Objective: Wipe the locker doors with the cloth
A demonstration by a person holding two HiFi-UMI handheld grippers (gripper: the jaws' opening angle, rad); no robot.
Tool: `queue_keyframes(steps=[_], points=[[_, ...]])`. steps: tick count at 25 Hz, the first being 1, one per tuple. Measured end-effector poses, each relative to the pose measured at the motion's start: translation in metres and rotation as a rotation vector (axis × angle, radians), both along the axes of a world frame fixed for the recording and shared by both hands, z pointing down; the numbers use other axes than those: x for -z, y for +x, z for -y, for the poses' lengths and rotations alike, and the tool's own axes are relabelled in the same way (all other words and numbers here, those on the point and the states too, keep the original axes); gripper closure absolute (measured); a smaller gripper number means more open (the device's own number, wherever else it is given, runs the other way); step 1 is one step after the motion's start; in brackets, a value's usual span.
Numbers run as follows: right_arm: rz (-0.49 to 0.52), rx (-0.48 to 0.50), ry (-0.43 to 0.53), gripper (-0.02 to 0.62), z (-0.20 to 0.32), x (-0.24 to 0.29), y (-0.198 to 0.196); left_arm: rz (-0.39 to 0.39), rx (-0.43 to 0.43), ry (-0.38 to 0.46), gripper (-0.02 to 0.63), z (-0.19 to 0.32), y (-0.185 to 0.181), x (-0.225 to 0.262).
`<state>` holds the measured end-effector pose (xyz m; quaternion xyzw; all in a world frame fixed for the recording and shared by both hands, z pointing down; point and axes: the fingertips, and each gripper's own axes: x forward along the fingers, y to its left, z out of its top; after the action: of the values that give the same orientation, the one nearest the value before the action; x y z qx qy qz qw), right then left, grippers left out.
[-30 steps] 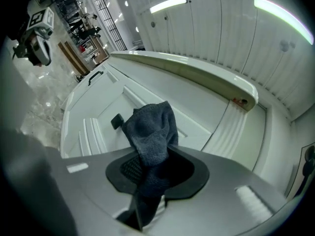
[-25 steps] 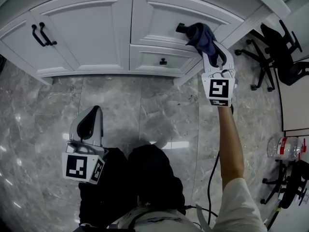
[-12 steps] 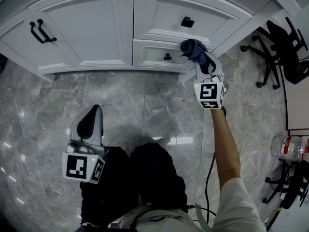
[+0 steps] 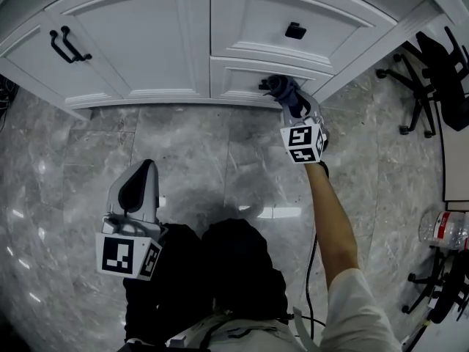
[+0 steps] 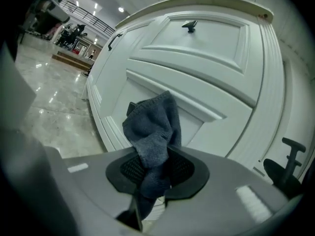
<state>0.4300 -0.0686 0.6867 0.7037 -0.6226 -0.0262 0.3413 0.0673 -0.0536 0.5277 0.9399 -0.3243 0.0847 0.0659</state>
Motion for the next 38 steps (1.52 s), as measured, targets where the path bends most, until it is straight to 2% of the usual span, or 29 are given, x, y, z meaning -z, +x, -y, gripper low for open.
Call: queue_keyframes(steps=[3, 6, 12, 18, 25, 31, 38], points=[[0.022, -0.008, -0.008, 0.508, 0.002, -0.006, -0.003, 0.005, -0.002, 0.000, 0.604, -0.001, -0.001, -0.002], [0.008, -0.013, 0.017, 0.509, 0.002, 0.012, -0.003, 0.004, -0.003, 0.000, 0.604, -0.003, -0.002, -0.001], [-0.037, -0.016, 0.088, 0.509, -0.001, 0.073, -0.003, -0.014, -0.013, 0.010, 0.604, -0.007, -0.002, 0.004], [-0.092, -0.028, 0.206, 0.509, 0.002, 0.152, -0.007, -0.032, -0.018, 0.015, 0.604, -0.010, -0.005, 0.009], [-0.089, -0.122, 0.338, 0.508, 0.005, 0.237, 0.007, -0.044, -0.026, 0.018, 0.604, -0.015, -0.007, 0.014], [-0.139, -0.116, 0.390, 0.506, 0.009, 0.278, 0.000, -0.055, -0.025, 0.019, 0.604, -0.016, -0.009, 0.017], [-0.187, -0.093, 0.433, 0.508, 0.009, 0.302, -0.018, -0.065, -0.021, 0.019, 0.604, -0.016, -0.014, 0.019]])
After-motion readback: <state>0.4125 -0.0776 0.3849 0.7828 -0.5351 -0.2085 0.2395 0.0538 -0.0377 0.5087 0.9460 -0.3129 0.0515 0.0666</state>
